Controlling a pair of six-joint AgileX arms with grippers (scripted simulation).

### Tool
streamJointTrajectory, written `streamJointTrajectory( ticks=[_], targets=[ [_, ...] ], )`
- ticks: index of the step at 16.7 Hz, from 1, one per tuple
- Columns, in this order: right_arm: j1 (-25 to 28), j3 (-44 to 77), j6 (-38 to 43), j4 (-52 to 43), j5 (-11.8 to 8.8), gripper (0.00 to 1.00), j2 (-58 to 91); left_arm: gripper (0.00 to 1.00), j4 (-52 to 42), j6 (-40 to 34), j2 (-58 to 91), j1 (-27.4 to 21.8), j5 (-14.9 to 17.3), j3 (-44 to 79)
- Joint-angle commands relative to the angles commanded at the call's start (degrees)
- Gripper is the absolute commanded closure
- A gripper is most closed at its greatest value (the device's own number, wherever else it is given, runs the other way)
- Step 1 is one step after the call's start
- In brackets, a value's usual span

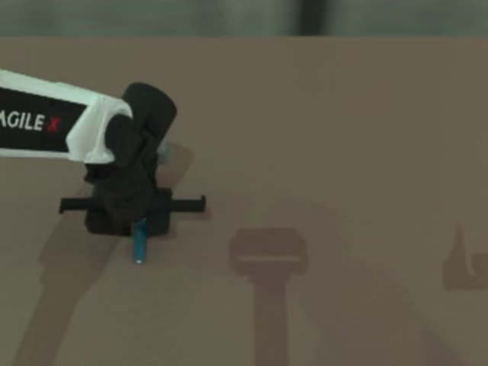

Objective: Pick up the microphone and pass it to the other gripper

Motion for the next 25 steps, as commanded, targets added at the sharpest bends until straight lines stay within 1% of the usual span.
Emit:
streamJointTrajectory(
  ticks=[3, 5, 7, 10, 16, 19, 22, 25],
  targets=[
    [0.00, 0.00, 0.00, 0.00, 0.00, 0.00, 0.00, 1.00, 3.54, 1.03, -0.64, -0.03, 1.36, -0.65],
    [0.00, 0.00, 0.00, 0.00, 0.00, 0.00, 0.00, 1.00, 8.72, 2.40, -1.62, 0.05, 3.26, -1.74],
    [0.00, 0.00, 0.00, 0.00, 0.00, 0.00, 0.00, 1.00, 15.95, 4.20, -3.07, 0.25, 5.73, -3.48],
    [0.00, 0.00, 0.00, 0.00, 0.00, 0.00, 0.00, 1.00, 29.69, 7.55, -5.75, 0.63, 10.30, -7.19],
    [0.00, 0.00, 0.00, 0.00, 0.00, 0.00, 0.00, 1.00, 61.32, 15.21, -13.21, 1.58, 20.33, -16.34],
    [0.00, 0.00, 0.00, 0.00, 0.00, 0.00, 0.00, 1.00, 73.50, 18.61, -17.41, 2.03, 24.49, -19.88],
    [0.00, 0.00, 0.00, 0.00, 0.00, 0.00, 0.00, 1.00, 80.45, 21.00, -20.91, 2.43, 27.23, -22.07],
    [0.00, 0.00, 0.00, 0.00, 0.00, 0.00, 0.00, 1.00, 82.09, 21.62, -21.88, 2.53, 27.90, -22.57]
  ],
)
